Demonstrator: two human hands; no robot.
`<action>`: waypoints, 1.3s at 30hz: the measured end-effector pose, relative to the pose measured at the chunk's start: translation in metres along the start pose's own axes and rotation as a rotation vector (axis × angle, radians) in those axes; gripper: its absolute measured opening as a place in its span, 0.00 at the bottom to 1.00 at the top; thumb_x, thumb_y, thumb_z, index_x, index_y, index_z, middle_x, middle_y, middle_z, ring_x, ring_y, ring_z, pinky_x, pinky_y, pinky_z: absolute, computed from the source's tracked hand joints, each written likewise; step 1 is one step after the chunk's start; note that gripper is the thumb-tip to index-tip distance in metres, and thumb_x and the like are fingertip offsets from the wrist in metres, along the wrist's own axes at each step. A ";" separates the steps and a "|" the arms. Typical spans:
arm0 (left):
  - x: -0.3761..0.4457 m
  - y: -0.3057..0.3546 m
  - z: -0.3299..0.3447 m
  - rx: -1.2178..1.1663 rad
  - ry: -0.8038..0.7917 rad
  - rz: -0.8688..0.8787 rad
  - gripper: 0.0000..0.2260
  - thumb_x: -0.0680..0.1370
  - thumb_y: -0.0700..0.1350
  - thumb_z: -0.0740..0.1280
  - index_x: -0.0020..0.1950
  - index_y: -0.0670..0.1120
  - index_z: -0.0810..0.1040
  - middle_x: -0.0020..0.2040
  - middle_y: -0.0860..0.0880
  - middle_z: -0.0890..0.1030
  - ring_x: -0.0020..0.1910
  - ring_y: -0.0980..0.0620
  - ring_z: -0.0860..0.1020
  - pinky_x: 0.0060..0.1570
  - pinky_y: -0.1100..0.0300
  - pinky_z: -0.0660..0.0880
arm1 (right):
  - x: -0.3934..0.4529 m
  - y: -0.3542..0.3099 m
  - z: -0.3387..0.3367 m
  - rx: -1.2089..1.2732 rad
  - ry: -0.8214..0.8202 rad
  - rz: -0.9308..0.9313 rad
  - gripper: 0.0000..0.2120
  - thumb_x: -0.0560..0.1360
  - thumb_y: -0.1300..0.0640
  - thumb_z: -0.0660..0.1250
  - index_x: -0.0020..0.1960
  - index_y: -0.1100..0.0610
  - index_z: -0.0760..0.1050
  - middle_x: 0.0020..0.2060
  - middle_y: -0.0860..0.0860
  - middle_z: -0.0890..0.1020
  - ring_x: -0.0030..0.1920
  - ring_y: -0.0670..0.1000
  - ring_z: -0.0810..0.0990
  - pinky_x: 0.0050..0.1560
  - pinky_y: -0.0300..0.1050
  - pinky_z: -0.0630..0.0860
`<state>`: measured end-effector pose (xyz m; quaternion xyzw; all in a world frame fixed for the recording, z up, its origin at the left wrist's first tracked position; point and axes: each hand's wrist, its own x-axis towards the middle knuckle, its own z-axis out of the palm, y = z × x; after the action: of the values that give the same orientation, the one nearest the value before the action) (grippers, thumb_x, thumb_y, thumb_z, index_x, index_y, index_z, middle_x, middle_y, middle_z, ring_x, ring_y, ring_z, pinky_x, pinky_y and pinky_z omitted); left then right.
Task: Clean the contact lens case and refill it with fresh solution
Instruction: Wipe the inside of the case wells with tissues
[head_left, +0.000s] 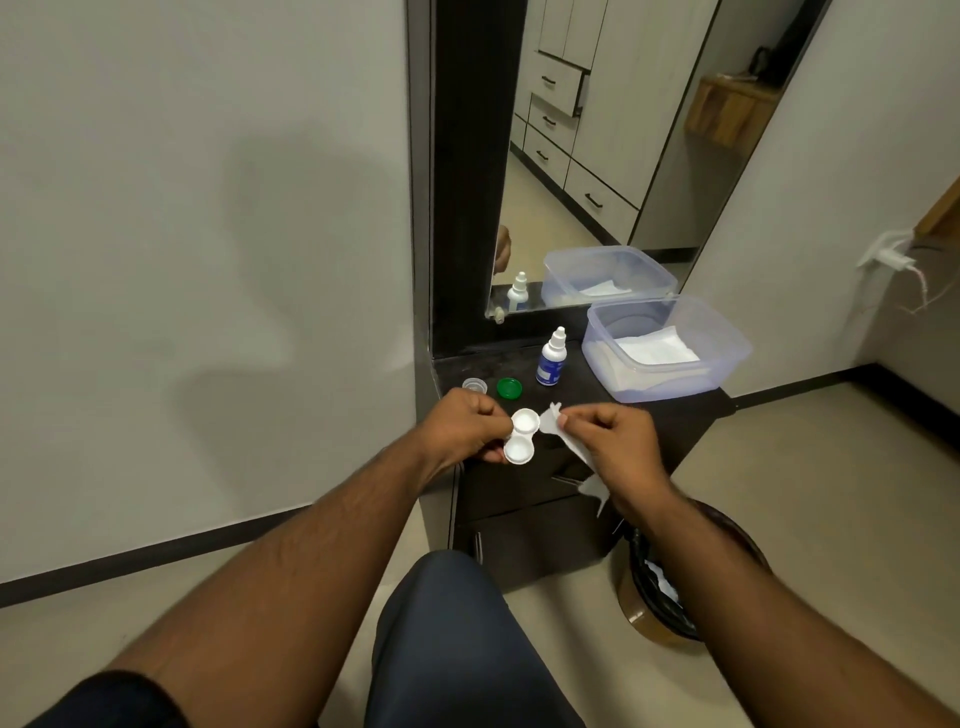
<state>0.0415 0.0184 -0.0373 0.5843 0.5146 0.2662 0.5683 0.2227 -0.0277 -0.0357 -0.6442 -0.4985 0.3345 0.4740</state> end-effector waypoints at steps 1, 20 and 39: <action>0.000 0.000 0.000 -0.009 0.013 0.005 0.03 0.74 0.33 0.67 0.42 0.36 0.80 0.38 0.40 0.82 0.26 0.56 0.78 0.29 0.65 0.76 | -0.006 0.001 0.004 0.089 0.006 0.045 0.03 0.71 0.62 0.72 0.43 0.57 0.84 0.38 0.48 0.85 0.39 0.43 0.81 0.40 0.33 0.75; -0.004 -0.004 0.003 -0.270 0.030 0.102 0.07 0.75 0.38 0.70 0.52 0.41 0.83 0.49 0.44 0.84 0.47 0.48 0.84 0.38 0.57 0.82 | -0.008 -0.013 0.041 0.289 0.179 0.139 0.03 0.70 0.63 0.73 0.41 0.56 0.81 0.40 0.52 0.84 0.43 0.50 0.83 0.32 0.36 0.75; -0.005 -0.023 0.034 -0.053 0.386 0.329 0.10 0.78 0.42 0.65 0.41 0.43 0.84 0.35 0.42 0.83 0.34 0.44 0.80 0.39 0.47 0.78 | -0.009 -0.014 0.054 0.244 0.232 0.189 0.03 0.71 0.64 0.72 0.44 0.59 0.83 0.37 0.50 0.84 0.38 0.45 0.81 0.35 0.33 0.73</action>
<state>0.0641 -0.0032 -0.0645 0.5835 0.5045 0.4751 0.4235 0.1671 -0.0204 -0.0407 -0.6601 -0.3337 0.3588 0.5694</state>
